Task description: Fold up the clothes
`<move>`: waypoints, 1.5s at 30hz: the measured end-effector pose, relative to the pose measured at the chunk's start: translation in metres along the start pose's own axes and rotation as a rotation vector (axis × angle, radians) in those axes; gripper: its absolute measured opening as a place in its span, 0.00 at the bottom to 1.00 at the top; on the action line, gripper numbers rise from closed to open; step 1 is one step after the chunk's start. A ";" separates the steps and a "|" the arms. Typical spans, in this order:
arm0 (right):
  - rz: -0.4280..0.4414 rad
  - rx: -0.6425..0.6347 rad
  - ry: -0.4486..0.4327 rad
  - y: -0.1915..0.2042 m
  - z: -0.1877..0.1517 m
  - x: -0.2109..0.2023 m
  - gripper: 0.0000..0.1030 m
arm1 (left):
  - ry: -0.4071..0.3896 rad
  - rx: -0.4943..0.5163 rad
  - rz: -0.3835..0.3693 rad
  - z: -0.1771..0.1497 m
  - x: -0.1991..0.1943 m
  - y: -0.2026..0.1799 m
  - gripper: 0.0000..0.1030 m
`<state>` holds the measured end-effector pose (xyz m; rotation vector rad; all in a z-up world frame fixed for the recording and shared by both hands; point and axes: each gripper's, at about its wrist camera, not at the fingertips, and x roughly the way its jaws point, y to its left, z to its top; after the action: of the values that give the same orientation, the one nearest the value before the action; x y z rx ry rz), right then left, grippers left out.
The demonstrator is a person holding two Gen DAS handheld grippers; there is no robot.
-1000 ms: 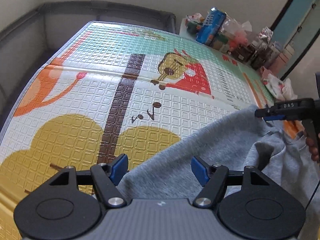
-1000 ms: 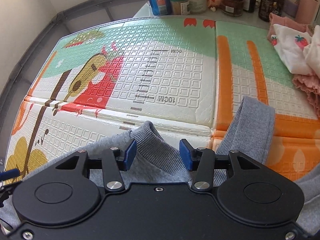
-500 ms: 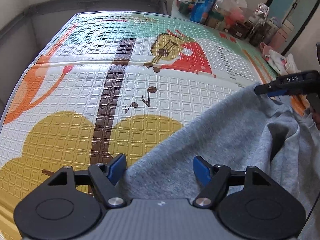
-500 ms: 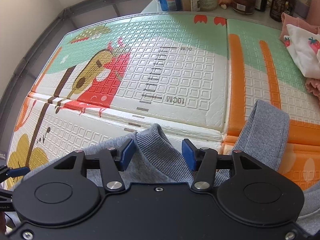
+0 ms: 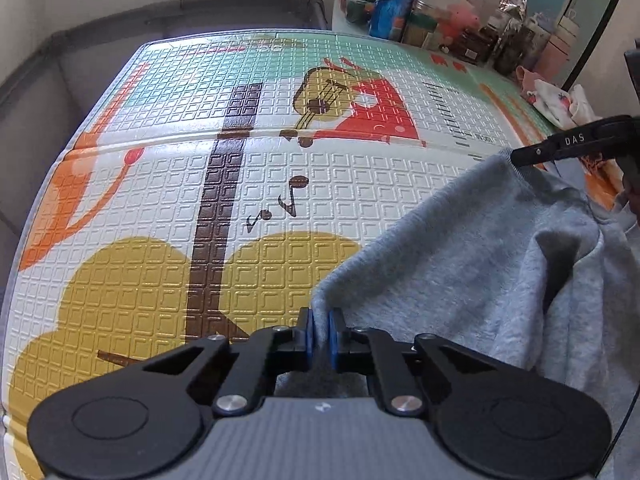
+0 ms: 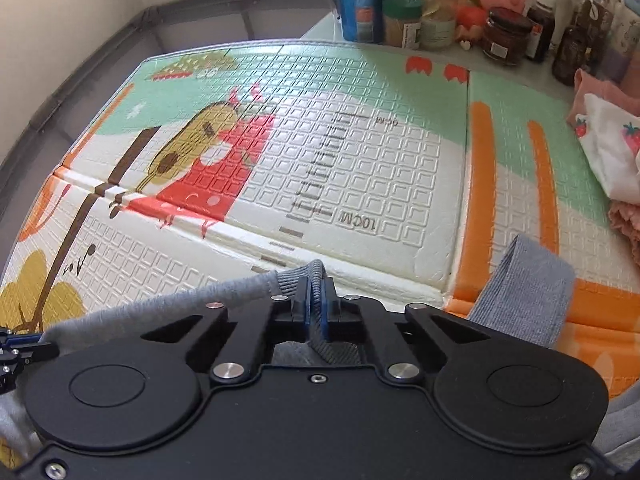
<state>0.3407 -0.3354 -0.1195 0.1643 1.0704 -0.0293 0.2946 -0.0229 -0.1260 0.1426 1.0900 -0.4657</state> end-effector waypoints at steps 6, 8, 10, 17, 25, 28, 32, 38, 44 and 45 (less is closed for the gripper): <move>0.002 0.052 -0.039 -0.003 0.007 -0.004 0.02 | -0.002 -0.018 0.054 0.011 0.004 0.003 0.08; 0.004 0.067 -0.045 -0.005 0.012 -0.002 0.02 | -0.005 -0.020 0.072 0.017 0.006 0.004 0.08; -0.002 0.077 -0.051 -0.006 0.016 0.000 0.02 | -0.007 -0.021 0.096 0.023 0.010 0.005 0.08; -0.005 0.125 -0.070 -0.009 0.031 0.012 0.02 | -0.018 -0.051 0.192 0.051 0.028 0.014 0.09; 0.035 0.199 -0.140 -0.015 0.028 0.004 0.06 | -0.041 -0.044 0.317 0.078 0.046 0.021 0.12; 0.081 0.188 -0.170 -0.011 0.021 -0.015 0.09 | -0.035 0.002 0.396 0.086 0.055 0.019 0.11; 0.147 0.139 -0.163 0.003 0.003 -0.038 0.10 | -0.024 0.008 0.421 0.092 0.062 0.027 0.11; 0.267 0.103 -0.078 0.031 -0.042 -0.055 0.13 | -0.064 -0.119 0.290 0.091 0.037 0.043 0.13; 0.316 0.103 -0.055 0.049 -0.063 -0.065 0.13 | -0.119 -0.119 0.216 0.086 -0.002 0.036 0.28; 0.318 0.101 -0.050 0.051 -0.063 -0.065 0.13 | -0.124 -0.107 0.201 0.083 -0.006 0.032 0.32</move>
<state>0.2597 -0.2791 -0.0863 0.4208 0.9835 0.1981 0.3741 -0.0204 -0.0859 0.1261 0.9649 -0.2322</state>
